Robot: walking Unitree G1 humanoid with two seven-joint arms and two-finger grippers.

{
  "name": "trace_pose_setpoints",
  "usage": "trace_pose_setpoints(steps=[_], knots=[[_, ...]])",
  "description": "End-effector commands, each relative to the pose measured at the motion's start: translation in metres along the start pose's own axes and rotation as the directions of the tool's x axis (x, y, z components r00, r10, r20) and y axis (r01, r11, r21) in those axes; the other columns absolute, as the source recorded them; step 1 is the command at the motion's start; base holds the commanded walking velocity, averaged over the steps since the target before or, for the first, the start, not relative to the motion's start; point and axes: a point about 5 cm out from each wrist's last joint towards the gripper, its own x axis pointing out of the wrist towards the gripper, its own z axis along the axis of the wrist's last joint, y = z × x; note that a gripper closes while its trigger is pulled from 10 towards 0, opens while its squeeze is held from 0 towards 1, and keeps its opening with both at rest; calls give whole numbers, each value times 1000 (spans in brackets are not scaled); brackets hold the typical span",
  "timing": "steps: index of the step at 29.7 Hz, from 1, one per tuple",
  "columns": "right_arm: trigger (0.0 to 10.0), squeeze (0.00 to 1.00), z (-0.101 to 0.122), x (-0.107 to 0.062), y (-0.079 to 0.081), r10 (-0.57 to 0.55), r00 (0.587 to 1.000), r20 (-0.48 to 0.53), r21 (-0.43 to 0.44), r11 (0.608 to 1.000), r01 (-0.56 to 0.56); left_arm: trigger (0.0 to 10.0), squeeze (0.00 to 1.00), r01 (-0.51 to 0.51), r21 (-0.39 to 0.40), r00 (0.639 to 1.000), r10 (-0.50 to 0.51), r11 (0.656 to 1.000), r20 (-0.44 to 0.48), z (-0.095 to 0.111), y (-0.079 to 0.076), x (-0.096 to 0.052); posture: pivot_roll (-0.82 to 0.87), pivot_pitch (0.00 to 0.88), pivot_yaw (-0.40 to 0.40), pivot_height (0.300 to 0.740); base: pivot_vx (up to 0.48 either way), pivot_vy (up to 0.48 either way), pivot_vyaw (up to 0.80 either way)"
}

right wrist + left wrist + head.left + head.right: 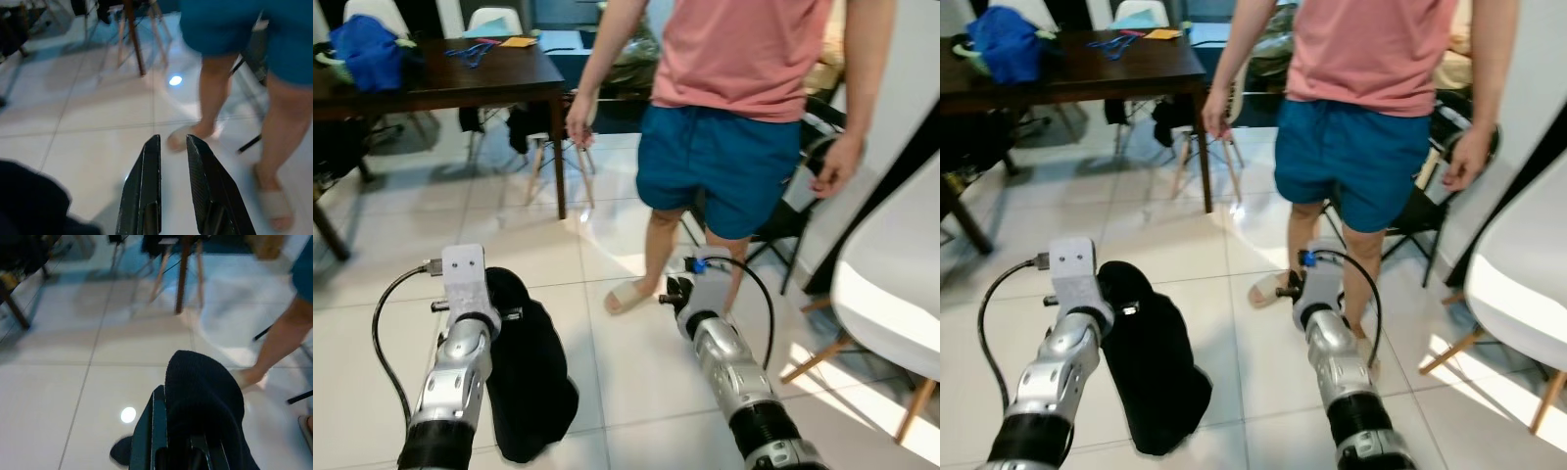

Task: Hang hanger

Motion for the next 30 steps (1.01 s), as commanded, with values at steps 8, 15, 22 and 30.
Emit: trace_pose_setpoints(steps=[8, 15, 22, 30], knots=[[10000, 0, -17, -9, 23, 240, 967, -89, 146, 963, -226, 10000, 0, -2, 35, 995, -2, 999, 96, 20, 2, -3, 55, 80, -37, 740, 0, 0, -400], [10000, 0, -28, -21, 18, 201, 977, -73, 97, 976, -194, 10000, 0, -32, -3, 993, 32, 999, 109, 23, 2, -8, 34, 49, -36, 740, 0, 0, 0], [10000, 0, -19, -14, 5, 98, 995, -31, 45, 994, -96, 10000, 0, -17, -17, 996, 18, 1000, 87, 20, -3, -10, 34, 82, -34, 740, 0, 0, 0], [10000, 0, -8, -6, 13, 120, 992, -38, 29, 993, -119, 10000, 0, 19, -65, 997, -14, 998, 81, 26, -19, 0, 24, 97, -42, 740, 0, 0, 0]])
